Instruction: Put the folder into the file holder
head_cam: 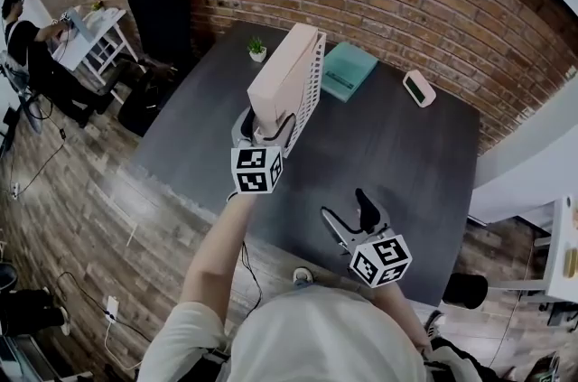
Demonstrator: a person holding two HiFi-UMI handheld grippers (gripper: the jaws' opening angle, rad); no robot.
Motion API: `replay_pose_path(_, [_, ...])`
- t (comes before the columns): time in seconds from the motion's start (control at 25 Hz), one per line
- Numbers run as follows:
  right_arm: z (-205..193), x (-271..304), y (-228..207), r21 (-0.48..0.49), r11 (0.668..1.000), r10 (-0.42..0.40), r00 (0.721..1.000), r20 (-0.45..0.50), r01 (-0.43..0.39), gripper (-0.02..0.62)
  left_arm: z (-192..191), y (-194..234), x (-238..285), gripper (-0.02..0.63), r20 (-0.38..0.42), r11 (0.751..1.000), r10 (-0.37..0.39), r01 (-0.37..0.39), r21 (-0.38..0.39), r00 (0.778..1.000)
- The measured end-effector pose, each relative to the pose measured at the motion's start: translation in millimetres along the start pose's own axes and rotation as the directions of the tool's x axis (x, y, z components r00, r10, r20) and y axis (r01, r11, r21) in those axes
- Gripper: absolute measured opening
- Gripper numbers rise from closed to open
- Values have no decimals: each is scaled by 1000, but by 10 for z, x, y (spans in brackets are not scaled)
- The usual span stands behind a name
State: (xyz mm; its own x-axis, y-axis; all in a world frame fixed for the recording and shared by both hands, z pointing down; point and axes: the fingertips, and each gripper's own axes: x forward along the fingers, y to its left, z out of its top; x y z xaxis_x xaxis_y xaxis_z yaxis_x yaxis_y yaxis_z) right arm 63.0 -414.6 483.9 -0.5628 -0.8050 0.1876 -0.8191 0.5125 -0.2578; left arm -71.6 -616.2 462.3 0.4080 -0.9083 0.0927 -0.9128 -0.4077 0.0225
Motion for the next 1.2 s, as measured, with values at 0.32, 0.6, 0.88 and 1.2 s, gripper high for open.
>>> replay_pose_path(0.32, [-23,-409,305,-44,998,-48,999,26,49,263,104,-234,-1009,379,46,997,-28,31,-75,999])
replay_pose_path(0.6, [-151,-809,674,-89,991,-98,995,31,100,139,20,-535,-2093,215,43,990,-37,43,-136,998])
replay_pose_path(0.88, [-331,-1247,1217,-127,983,-124,991,43,129,34,-238,-698,-3177,23,-4,991,-19,18,-135,1000])
replay_pose_path(1.2, [-706,-1929,1876,-140,981,-132,990,46,137,3,-545,-874,-4379,11,-37,980,3,-10,-199,999])
